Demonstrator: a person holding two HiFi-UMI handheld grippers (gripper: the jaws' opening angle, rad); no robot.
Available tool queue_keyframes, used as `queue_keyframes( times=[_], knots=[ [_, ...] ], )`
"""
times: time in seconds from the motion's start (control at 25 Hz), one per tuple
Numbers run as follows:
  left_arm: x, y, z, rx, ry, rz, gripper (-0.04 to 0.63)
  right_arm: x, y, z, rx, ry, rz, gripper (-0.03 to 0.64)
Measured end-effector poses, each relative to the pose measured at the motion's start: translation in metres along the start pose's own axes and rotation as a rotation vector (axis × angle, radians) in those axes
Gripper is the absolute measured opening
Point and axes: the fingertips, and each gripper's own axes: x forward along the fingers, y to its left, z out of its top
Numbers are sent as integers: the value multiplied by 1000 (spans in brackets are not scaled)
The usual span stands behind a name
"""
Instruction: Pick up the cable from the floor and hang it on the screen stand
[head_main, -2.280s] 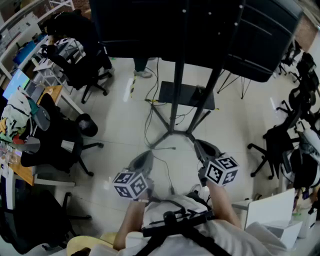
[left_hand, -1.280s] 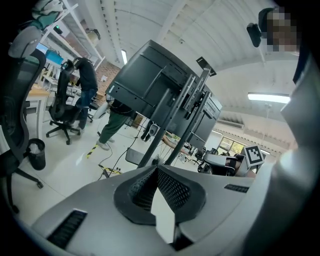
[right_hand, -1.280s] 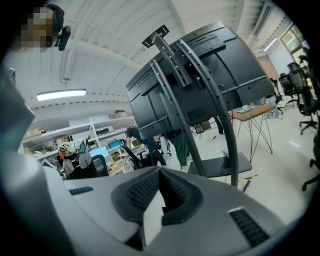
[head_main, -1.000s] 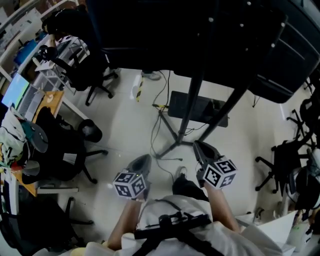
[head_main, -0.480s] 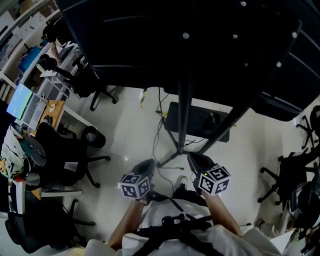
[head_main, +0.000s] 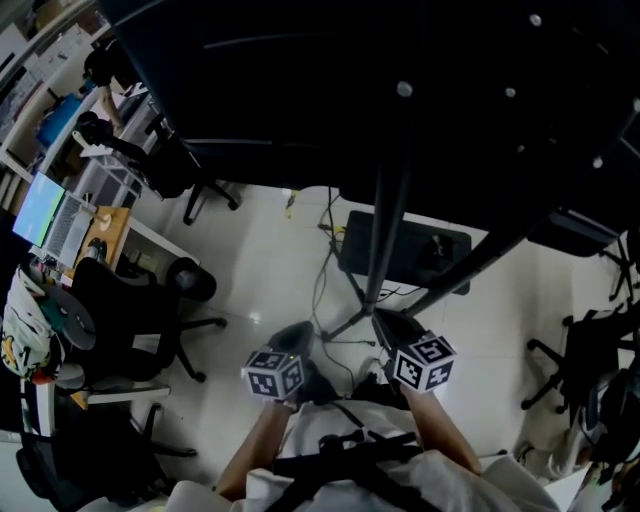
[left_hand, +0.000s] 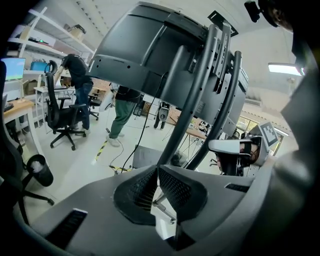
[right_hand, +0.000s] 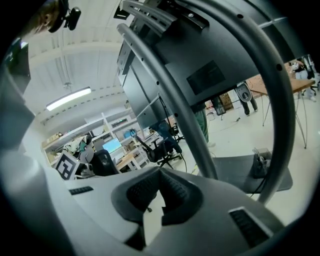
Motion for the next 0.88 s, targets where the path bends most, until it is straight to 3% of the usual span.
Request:
queue_keyframes(
  times=[0.32,0.72,0.88],
  knots=[
    [60,42,24,106,56,-64,44,38,7,4,-18,-6,-83,9],
    [67,73,68,155,44,-157,0,168,-63,-48,9,91,-235,34],
    [56,94,82,124,-2,-134,0,222,-94,-77,11,191,-284,209]
  ],
)
